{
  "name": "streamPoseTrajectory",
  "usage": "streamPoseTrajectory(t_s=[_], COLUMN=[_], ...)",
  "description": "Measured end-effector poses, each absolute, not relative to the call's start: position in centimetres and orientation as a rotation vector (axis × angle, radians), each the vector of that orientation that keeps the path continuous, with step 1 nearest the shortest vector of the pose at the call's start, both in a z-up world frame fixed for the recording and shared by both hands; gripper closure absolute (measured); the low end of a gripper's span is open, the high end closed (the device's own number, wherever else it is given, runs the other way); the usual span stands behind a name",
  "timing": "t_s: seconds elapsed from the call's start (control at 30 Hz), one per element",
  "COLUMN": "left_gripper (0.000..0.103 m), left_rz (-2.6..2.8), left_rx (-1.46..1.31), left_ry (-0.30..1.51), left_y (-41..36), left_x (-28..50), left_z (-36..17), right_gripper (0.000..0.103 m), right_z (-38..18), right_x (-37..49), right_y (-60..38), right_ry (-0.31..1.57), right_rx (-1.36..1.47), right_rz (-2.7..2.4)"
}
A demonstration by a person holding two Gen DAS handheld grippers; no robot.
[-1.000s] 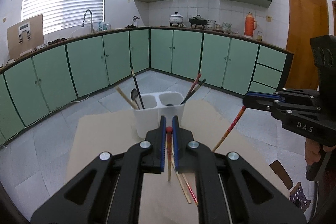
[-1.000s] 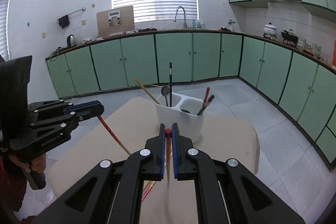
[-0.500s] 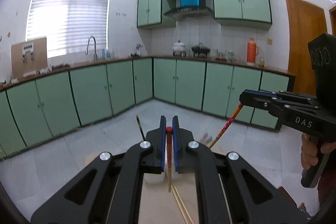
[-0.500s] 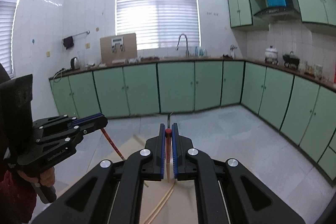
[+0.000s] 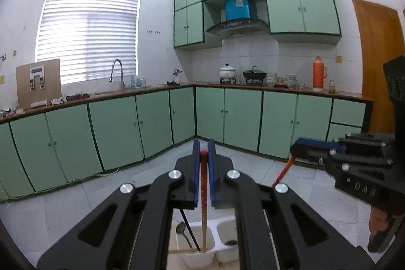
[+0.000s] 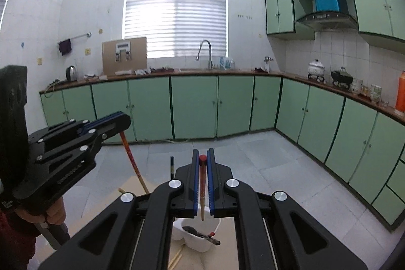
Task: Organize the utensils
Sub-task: 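Lower the chopsticks into the holder and open both tools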
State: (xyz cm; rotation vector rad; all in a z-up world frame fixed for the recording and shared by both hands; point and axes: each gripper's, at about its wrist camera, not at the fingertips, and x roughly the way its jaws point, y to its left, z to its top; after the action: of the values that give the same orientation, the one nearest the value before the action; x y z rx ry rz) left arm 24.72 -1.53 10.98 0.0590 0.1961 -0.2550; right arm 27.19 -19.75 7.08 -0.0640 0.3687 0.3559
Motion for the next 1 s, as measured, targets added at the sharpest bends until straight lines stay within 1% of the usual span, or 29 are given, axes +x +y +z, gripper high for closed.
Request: streamPoseTrajectory(t_s=[0.07, 0.17, 0.27, 0.57, 0.83, 1.0], left_gripper=[0.098, 0.098, 0.098, 0.098, 0.098, 0.098], left_rz=[-0.247, -0.257, -0.259, -0.248, -0.246, -0.243], left_rx=[0.054, 0.021, 0.002, -0.015, -0.020, -0.014], left_ry=[0.180, 0.222, 0.225, 0.239, 0.165, 0.191], left_y=[-1.4, -1.3, -0.8, -0.6, -0.6, -1.1], left_x=[25.6, 27.0, 27.6, 28.4, 28.1, 28.9], left_z=[10.2, 9.4, 8.9, 7.6, 9.6, 8.5], right_gripper=[0.097, 0.097, 0.097, 0.097, 0.097, 0.097], right_z=[5.8, 3.6, 2.5, 1.4, 1.8, 1.4], right_x=[28.1, 29.1, 29.3, 29.9, 29.8, 29.9], right_y=[-19.7, -19.5, -19.5, -19.5, -19.5, -19.4], right_ry=[0.395, 0.438, 0.454, 0.483, 0.468, 0.471], right_rx=[-0.060, -0.058, -0.063, -0.061, -0.061, -0.056], right_rz=[0.353, 0.344, 0.345, 0.354, 0.362, 0.364])
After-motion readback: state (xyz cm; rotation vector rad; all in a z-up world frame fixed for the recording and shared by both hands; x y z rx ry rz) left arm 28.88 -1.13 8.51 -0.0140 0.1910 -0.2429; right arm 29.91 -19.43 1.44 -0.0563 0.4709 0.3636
